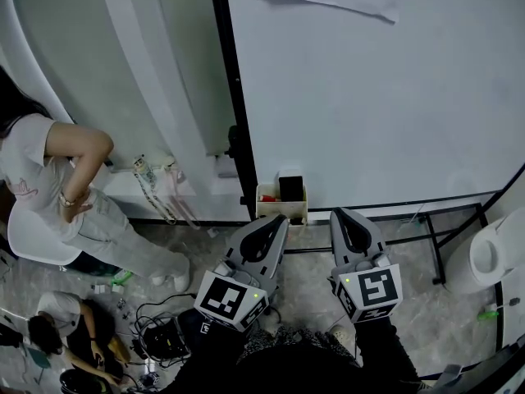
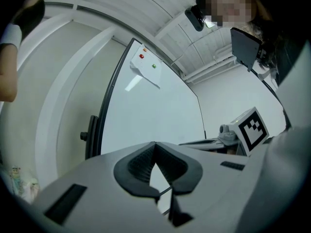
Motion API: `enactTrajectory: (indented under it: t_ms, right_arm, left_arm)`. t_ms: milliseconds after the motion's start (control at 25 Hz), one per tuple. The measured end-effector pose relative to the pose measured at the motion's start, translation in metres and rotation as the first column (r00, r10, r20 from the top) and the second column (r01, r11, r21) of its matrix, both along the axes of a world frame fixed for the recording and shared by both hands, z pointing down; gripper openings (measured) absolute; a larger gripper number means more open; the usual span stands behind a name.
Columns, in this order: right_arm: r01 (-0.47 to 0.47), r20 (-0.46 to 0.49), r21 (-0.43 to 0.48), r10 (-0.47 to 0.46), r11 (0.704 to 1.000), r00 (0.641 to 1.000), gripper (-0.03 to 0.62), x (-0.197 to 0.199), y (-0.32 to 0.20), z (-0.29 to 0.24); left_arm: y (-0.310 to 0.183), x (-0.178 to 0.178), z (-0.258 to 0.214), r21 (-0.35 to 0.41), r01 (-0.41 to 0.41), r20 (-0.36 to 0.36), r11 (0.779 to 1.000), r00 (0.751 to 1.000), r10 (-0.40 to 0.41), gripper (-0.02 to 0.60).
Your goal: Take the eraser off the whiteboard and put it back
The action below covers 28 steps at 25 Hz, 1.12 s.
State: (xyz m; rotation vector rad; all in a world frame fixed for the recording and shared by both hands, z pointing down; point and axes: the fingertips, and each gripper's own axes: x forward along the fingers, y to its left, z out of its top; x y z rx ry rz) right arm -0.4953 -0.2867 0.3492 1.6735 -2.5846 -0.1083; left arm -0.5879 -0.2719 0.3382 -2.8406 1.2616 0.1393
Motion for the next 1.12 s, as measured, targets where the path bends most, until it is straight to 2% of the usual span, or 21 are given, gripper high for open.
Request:
enactTrajectory:
  t_ms: [440,1120]
  right_arm:
    - [0.016,0.012,-0.01,-0.016,1.0,1.0,0.008,0.0008,0.0083,-0.0013]
    - [-0.006,-0.005,-0.04,0.006,0.999,1.0,0.008,0.0055,0.009,0.0048]
  left_arm:
    - [0.0001,0.0019,-0.0037,0.006,0.019,-0.004,1.0,1.0,-0.019,0.006]
    - [-0.0051,0.0078,-0.0038,0.007,-0.006,-0.006,1.0,1.0,0.006,0.006]
